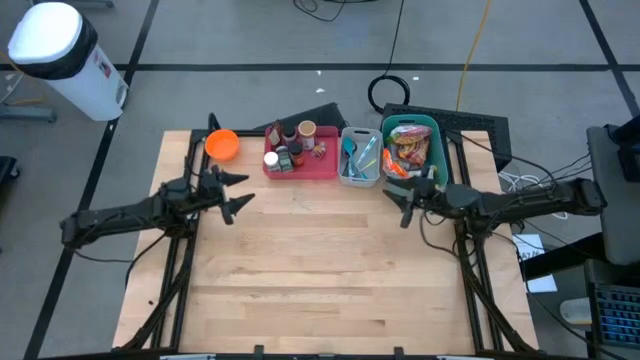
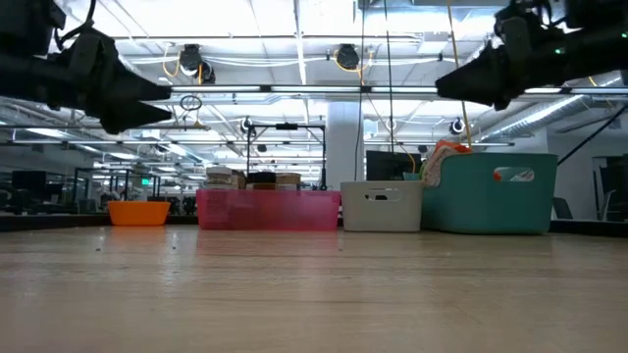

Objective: Pick & Place Food Item
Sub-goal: Return to Home Position

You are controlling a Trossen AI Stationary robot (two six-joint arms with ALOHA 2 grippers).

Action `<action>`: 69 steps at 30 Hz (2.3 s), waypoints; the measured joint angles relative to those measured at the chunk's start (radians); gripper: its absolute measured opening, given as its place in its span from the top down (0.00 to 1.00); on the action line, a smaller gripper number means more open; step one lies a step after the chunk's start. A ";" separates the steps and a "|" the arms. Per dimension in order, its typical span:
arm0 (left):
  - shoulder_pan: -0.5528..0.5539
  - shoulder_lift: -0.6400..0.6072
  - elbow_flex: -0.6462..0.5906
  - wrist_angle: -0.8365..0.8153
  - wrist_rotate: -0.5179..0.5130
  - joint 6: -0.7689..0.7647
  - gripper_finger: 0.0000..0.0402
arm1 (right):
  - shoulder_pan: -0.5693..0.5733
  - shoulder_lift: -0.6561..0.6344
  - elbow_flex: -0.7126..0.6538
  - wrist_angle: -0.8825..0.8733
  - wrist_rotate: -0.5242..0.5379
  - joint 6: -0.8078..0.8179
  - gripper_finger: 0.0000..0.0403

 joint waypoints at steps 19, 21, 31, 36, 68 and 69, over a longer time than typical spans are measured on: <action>0.001 -0.198 0.006 -0.254 -0.009 -0.004 0.19 | 0.003 -0.482 -0.308 0.049 -0.031 -0.136 0.62; 0.002 -0.198 0.007 -0.240 -0.030 -0.017 0.19 | 0.002 -0.504 -0.308 0.009 -0.031 -0.142 0.62; 0.000 -0.197 -0.016 -0.168 -0.030 0.028 0.20 | 0.002 -0.490 -0.310 -0.140 -0.030 -0.052 0.62; 0.000 -0.197 -0.016 -0.171 -0.029 0.029 0.20 | 0.002 -0.485 -0.310 -0.142 -0.030 -0.050 0.62; 0.000 -0.197 -0.016 -0.171 -0.030 0.032 0.19 | 0.002 -0.485 -0.312 -0.143 -0.030 -0.050 0.63; 0.000 -0.197 -0.016 -0.171 -0.030 0.032 0.19 | 0.002 -0.485 -0.312 -0.143 -0.030 -0.050 0.62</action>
